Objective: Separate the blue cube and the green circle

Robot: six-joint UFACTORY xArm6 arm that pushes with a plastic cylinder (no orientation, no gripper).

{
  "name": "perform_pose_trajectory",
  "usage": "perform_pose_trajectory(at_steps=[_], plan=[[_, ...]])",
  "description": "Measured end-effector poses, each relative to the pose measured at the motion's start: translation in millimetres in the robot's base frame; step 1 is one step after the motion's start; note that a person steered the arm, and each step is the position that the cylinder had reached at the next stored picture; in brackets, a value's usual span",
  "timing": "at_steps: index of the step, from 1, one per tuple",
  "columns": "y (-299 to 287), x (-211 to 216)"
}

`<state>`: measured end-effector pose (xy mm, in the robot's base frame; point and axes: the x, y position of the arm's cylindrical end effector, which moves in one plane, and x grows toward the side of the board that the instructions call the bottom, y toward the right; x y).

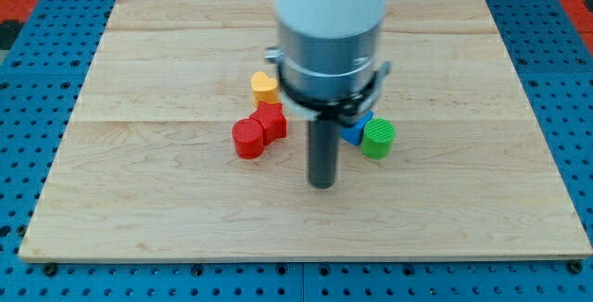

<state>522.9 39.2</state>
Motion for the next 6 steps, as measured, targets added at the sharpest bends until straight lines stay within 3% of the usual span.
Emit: perform_pose_trajectory(at_steps=[2, 4, 5, 6], plan=[[36.7, -76.8], [59.2, -88.6], [96.6, -117.4], [84.7, -140.0]])
